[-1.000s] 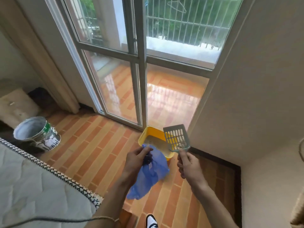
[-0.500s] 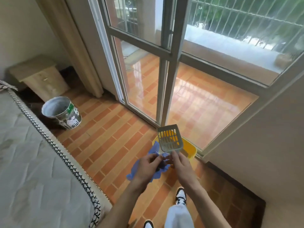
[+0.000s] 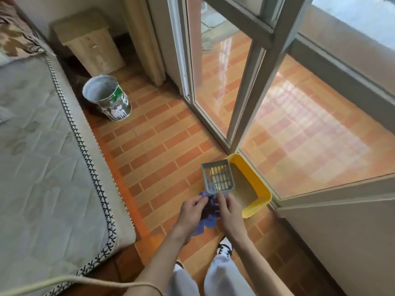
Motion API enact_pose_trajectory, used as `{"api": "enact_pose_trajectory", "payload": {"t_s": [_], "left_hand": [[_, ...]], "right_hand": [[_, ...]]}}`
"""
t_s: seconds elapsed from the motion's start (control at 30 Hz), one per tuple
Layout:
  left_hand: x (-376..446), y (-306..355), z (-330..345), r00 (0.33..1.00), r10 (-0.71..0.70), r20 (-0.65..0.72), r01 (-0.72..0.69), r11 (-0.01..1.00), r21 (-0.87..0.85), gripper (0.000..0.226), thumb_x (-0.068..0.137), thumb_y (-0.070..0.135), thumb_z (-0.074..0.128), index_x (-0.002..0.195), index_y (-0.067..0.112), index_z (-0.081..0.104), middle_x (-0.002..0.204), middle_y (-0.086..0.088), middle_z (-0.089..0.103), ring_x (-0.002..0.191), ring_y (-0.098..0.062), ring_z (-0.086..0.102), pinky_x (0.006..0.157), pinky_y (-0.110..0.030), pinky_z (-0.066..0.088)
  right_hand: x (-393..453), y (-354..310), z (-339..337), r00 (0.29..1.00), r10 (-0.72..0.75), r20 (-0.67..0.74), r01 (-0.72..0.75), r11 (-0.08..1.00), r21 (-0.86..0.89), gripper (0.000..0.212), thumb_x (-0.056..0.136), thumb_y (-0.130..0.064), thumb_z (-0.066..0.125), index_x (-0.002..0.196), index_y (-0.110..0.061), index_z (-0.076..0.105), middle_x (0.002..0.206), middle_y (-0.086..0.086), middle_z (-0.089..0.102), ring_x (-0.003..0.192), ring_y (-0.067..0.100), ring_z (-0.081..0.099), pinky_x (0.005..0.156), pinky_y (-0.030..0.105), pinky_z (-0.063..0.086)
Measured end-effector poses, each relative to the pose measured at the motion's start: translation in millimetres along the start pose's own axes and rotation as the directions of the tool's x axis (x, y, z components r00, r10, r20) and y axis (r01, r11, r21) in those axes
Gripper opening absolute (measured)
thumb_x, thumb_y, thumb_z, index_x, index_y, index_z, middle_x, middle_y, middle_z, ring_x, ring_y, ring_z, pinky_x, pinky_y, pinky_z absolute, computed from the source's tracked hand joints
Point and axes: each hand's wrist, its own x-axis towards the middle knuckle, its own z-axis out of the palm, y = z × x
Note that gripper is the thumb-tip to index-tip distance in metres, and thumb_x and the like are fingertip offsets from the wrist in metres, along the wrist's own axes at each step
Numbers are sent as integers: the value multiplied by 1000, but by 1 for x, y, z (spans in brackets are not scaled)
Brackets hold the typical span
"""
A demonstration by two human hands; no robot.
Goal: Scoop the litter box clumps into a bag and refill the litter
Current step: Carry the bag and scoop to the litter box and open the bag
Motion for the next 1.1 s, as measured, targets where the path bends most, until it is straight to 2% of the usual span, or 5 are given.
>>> {"api": "enact_pose_trajectory", "payload": {"t_s": [0.3, 0.5, 0.7, 0.87, 1.1], "left_hand": [[36, -35, 16, 998, 19, -62, -21, 999, -33, 27, 109, 17, 46, 116, 5, 69, 100, -4, 79, 83, -20, 77, 68, -24, 57], [94, -80, -11, 975, 32, -218, -32, 999, 6, 30, 111, 16, 36, 95, 1, 56, 53, 2, 41, 47, -14, 39, 51, -23, 36], [150, -132, -30, 980, -22, -197, 7, 997, -76, 21, 112, 14, 33, 99, 7, 48, 58, -1, 27, 42, -8, 21, 41, -19, 23], [178, -181, -31, 989, -19, -147, 6, 996, -89, 18, 110, 14, 36, 114, 7, 52, 57, 3, 26, 47, -13, 18, 44, -23, 21], [208, -240, -38, 989, -17, -149, 5, 997, -77, 21, 108, 9, 37, 116, 7, 56, 55, 4, 26, 45, -9, 18, 42, -19, 21]], "right_hand": [[43, 60, -18, 997, 21, -79, -38, 974, -224, 37, 106, -44, 41, 82, -19, 55, 69, 1, 65, 61, 16, 64, 60, 50, 52], [67, 96, -31, 992, 106, -74, -107, 994, -17, 38, 107, -32, 46, 83, -5, 60, 62, -3, 59, 55, 7, 50, 55, 23, 40], [102, 169, -36, 927, 374, -8, -352, 880, 317, 41, 106, -41, 44, 81, -11, 56, 49, 4, 38, 36, 13, 32, 44, 22, 24], [120, 223, -17, 801, 576, 165, -544, 584, 602, 33, 106, -38, 45, 83, -16, 54, 49, -1, 51, 31, 9, 40, 35, 15, 30], [132, 293, 1, 799, 586, 133, -502, 529, 685, 30, 106, -39, 44, 85, -19, 53, 68, 0, 67, 31, 8, 37, 32, 17, 31]]}}
